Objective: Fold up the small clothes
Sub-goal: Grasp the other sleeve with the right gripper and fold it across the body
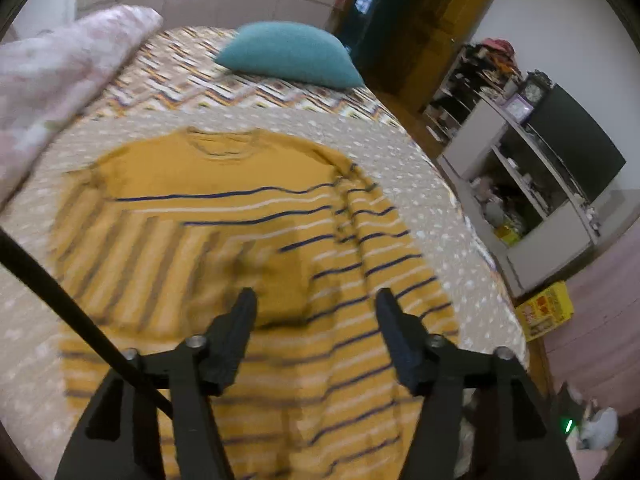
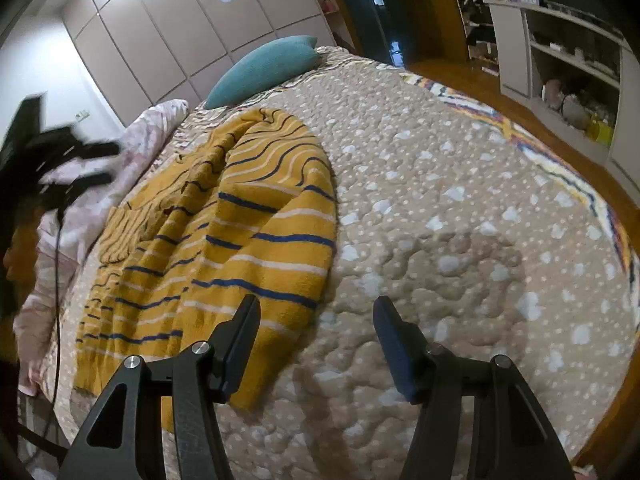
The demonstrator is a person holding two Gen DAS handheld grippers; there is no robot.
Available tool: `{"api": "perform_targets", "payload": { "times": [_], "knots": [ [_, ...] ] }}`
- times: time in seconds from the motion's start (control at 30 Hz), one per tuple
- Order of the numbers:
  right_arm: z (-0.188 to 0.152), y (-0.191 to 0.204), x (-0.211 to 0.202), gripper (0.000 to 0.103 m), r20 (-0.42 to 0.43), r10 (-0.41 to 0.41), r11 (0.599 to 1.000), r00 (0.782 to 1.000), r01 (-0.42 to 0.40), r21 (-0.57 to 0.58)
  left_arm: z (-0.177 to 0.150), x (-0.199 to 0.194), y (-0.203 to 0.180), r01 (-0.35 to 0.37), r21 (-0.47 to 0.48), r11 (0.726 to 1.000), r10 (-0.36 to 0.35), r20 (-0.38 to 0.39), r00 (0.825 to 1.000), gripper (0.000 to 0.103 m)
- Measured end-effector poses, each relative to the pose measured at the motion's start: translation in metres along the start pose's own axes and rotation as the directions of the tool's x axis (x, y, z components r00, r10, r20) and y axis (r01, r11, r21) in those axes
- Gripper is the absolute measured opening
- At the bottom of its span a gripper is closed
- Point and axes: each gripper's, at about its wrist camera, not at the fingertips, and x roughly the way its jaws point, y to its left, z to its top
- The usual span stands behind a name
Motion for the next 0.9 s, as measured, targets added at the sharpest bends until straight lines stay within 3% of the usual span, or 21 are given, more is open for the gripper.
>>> {"api": "perform_targets", "payload": {
  "times": [0.07, 0.17, 0.3, 0.33, 0.37, 0.4, 0.53, 0.63, 0.73, 0.8, 0.9],
  "knots": [
    [0.001, 0.006, 0.005, 0.063, -0.006, -0.004, 1.000, 1.000, 0.004, -0.019, -0.025, -0.027, 0.016, -0.064, 0.002, 0.998, 0.064, 0.044, 0.997, 0.070],
    [0.002, 0.012, 0.018, 0.064, -0.026, -0.012, 0.999, 1.000, 0.011, -0.041, -0.063, -0.057, 0.040, -0.161, -0.007, 0.987, 0.160, 0.099, 0.982, 0.071],
    [0.004, 0.029, 0.037, 0.063, -0.040, 0.005, 0.996, 0.999, -0.008, -0.085, -0.104, -0.078, 0.079, -0.219, -0.098, 0.971, 0.228, 0.092, 0.969, 0.071],
    [0.005, 0.034, 0.041, 0.043, -0.058, 0.024, 0.995, 0.998, -0.030, -0.096, -0.110, -0.080, 0.086, -0.226, -0.119, 0.967, 0.237, 0.087, 0.968, 0.071],
    [0.006, 0.036, 0.043, 0.012, -0.081, 0.047, 0.993, 0.996, -0.055, -0.100, -0.117, -0.084, 0.094, -0.231, -0.142, 0.963, 0.244, 0.083, 0.966, 0.071],
    [0.009, 0.036, 0.045, 0.009, -0.108, 0.078, 0.991, 0.991, -0.089, -0.097, -0.122, -0.087, 0.101, -0.235, -0.161, 0.959, 0.250, 0.082, 0.965, 0.071],
    [0.040, 0.015, 0.016, 0.008, -0.042, 0.081, 0.994, 0.996, -0.084, -0.074, -0.143, -0.102, 0.127, -0.260, -0.225, 0.939, 0.285, 0.086, 0.955, 0.071],
    [0.076, -0.028, -0.015, 0.008, 0.050, -0.038, 0.999, 0.998, 0.039, -0.011, -0.152, -0.106, 0.135, -0.264, -0.252, 0.931, 0.295, 0.093, 0.951, 0.071],
    [0.106, -0.072, -0.027, 0.008, 0.069, -0.165, 0.983, 0.984, 0.158, 0.095, -0.157, -0.110, 0.139, -0.266, -0.268, 0.926, 0.301, 0.099, 0.949, 0.071],
    [0.118, -0.081, -0.031, 0.008, 0.067, -0.199, 0.975, 0.978, 0.190, 0.119, -0.160, -0.111, 0.139, -0.265, -0.270, 0.926, 0.301, 0.102, 0.948, 0.071],
    [0.128, -0.065, -0.035, 0.008, 0.065, -0.183, 0.979, 0.981, 0.176, 0.105, -0.162, -0.113, 0.139, -0.264, -0.271, 0.926, 0.301, 0.105, 0.948, 0.071]
  ]
}}
